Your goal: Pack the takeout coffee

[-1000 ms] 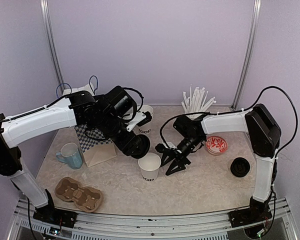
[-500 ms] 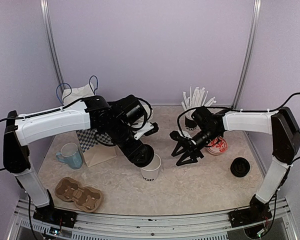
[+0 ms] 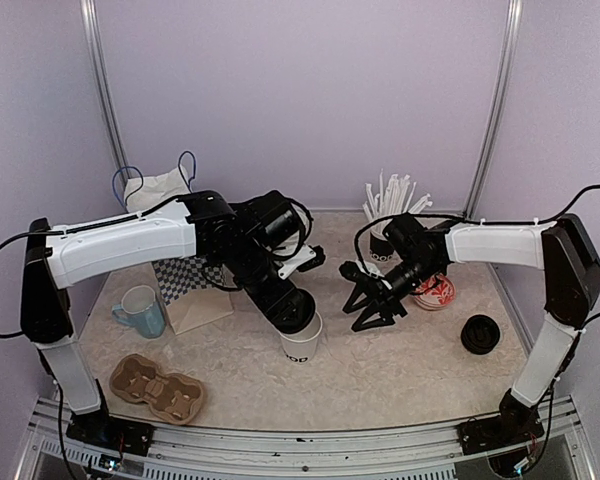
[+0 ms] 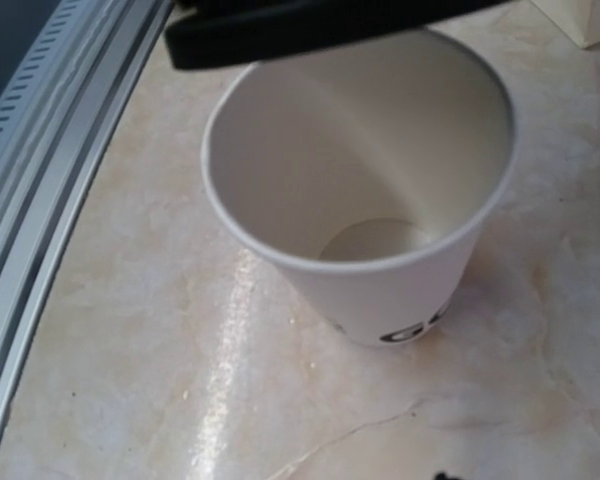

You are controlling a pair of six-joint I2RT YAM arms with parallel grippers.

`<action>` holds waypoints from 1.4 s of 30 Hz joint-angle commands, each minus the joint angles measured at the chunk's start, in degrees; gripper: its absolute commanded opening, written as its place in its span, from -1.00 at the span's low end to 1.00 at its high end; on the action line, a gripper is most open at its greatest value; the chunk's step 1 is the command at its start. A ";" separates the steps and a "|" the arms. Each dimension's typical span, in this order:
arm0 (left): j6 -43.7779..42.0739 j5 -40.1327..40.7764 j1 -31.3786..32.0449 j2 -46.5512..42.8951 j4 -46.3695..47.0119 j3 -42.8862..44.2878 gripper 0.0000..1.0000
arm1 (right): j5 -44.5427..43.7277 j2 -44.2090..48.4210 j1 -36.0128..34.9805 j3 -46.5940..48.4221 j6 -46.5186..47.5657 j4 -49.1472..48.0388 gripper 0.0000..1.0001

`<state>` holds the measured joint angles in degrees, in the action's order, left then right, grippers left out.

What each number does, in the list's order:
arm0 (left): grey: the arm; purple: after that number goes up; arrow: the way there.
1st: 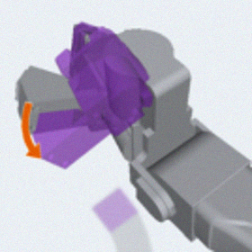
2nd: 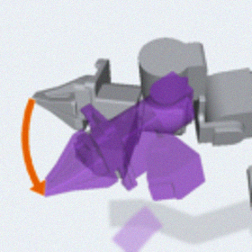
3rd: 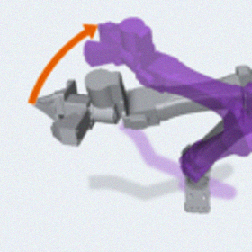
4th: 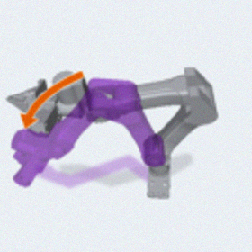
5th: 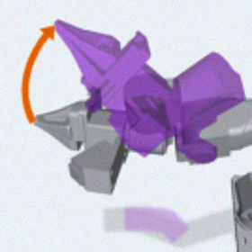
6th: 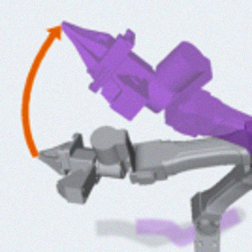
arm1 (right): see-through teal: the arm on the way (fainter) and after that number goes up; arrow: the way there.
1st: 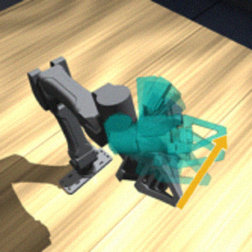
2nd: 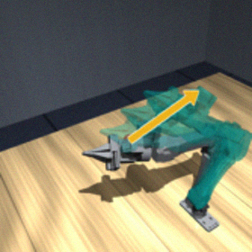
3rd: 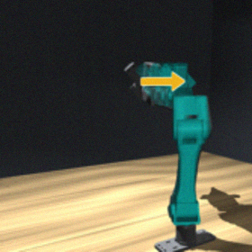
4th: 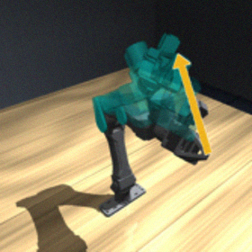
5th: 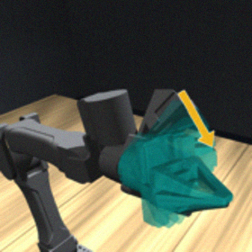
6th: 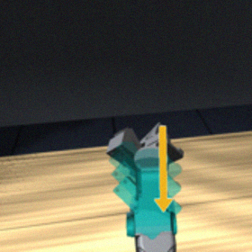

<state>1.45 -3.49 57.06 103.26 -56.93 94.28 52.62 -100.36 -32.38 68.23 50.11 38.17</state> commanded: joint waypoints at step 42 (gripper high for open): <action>1.36 6.02 3.79 7.02 -0.88 8.85 0.98 | 2.75 0.94 2.32 0.35 -1.71 2.37 0.10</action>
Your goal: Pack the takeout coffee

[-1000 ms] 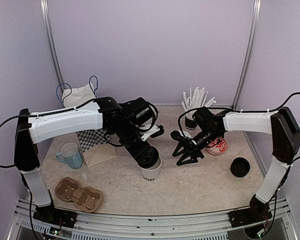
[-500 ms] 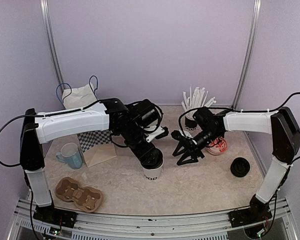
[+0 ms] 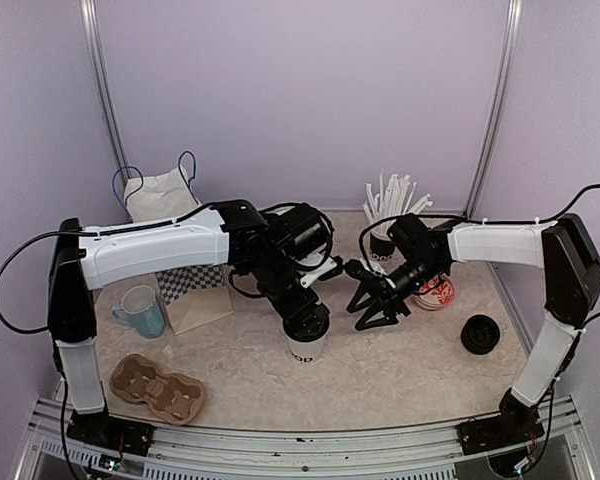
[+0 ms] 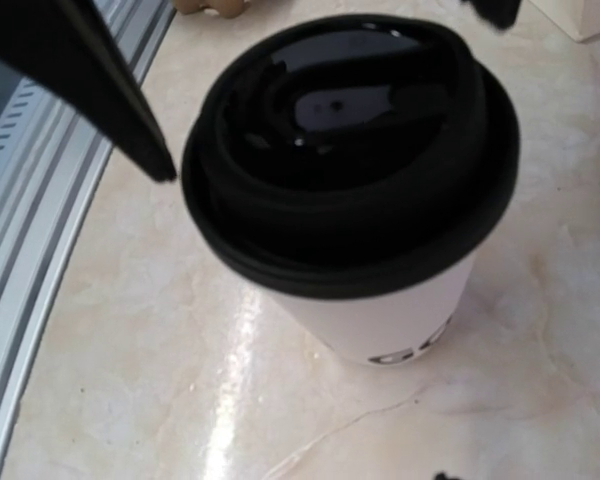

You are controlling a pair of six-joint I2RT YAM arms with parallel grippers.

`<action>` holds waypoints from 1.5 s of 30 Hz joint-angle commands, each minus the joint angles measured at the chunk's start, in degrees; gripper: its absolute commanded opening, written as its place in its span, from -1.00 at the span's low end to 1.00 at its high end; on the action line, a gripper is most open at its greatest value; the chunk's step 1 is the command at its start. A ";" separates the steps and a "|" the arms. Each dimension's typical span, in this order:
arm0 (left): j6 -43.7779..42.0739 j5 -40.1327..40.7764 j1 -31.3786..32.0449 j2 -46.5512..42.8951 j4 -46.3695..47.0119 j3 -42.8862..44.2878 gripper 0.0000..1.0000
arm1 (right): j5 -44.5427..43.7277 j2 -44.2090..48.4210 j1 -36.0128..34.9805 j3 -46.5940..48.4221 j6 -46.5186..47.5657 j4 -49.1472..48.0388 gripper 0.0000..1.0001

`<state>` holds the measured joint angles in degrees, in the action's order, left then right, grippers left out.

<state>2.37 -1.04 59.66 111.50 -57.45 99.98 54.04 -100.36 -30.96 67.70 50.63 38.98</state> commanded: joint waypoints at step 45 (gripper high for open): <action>21.71 -13.25 -8.81 -13.64 36.27 -32.93 -0.02 | 15.89 -18.82 -5.76 18.52 -25.96 20.50 -0.20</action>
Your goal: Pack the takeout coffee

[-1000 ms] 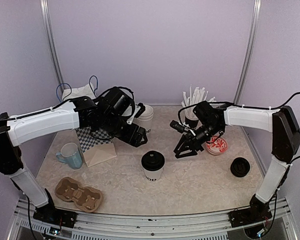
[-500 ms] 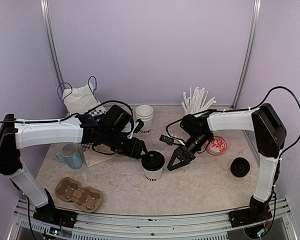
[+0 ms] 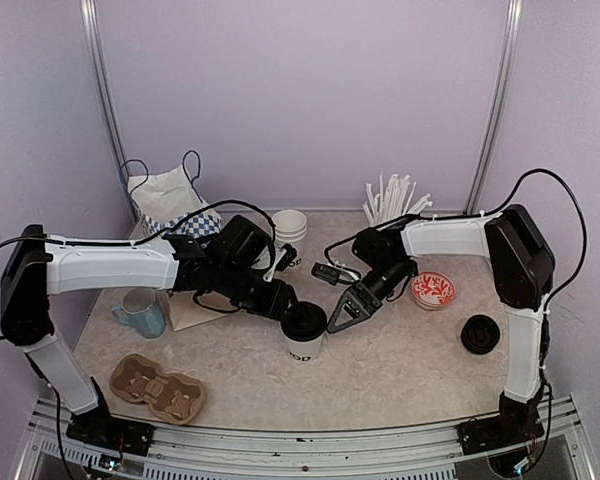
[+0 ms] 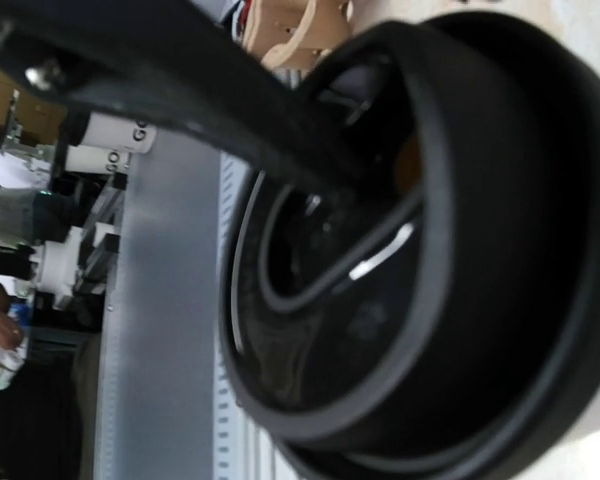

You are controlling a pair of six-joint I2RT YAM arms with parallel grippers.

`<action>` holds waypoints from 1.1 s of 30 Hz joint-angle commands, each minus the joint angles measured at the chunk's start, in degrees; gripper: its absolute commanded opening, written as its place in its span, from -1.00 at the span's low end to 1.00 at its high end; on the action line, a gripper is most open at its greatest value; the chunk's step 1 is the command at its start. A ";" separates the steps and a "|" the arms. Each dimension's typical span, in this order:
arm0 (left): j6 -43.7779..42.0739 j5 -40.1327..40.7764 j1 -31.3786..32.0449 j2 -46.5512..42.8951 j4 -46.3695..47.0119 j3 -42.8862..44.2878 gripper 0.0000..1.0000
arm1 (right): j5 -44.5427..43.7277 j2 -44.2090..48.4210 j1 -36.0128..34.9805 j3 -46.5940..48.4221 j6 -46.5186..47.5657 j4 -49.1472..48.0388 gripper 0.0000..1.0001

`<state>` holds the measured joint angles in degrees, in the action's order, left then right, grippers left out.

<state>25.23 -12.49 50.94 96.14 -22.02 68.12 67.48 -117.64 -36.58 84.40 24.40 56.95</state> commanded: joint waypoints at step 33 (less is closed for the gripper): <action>-0.69 -1.81 0.70 1.72 0.11 -4.24 -0.13 | -12.75 -10.88 0.37 5.64 -17.41 -5.34 -0.45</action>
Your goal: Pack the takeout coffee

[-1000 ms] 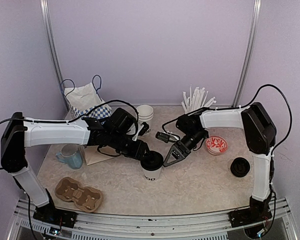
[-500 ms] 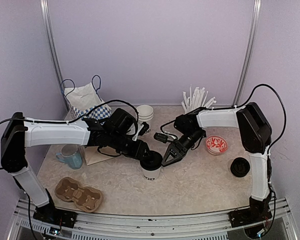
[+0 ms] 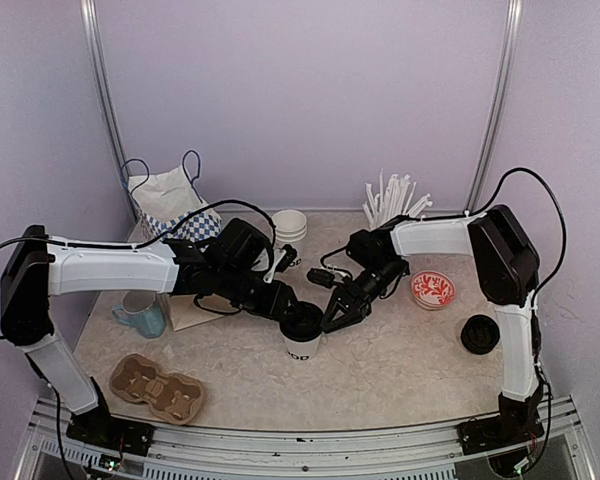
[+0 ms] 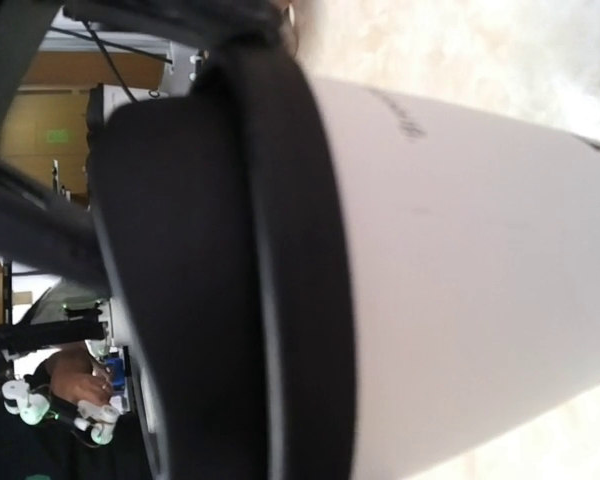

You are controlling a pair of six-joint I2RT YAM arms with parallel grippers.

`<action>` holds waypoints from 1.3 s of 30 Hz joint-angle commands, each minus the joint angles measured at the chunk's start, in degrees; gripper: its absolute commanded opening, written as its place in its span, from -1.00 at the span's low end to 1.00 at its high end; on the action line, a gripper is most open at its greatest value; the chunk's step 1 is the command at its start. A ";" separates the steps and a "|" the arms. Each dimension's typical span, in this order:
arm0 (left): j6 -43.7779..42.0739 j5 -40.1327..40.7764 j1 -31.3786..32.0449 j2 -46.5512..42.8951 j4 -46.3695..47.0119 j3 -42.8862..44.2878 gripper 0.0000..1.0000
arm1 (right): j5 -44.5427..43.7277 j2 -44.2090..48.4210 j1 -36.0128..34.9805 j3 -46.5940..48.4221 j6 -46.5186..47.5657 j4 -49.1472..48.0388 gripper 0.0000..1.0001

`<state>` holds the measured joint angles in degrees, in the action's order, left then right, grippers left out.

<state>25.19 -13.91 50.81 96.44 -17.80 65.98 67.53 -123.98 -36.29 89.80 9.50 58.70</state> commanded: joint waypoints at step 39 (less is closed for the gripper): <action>-5.59 10.98 5.94 -10.51 -10.01 -1.71 0.43 | -10.20 3.18 -0.15 5.89 8.54 -3.58 -0.21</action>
<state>20.51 -0.56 55.27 86.48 -27.55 65.23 55.61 -119.04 -39.00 91.15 17.96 54.89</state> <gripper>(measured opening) 0.710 0.399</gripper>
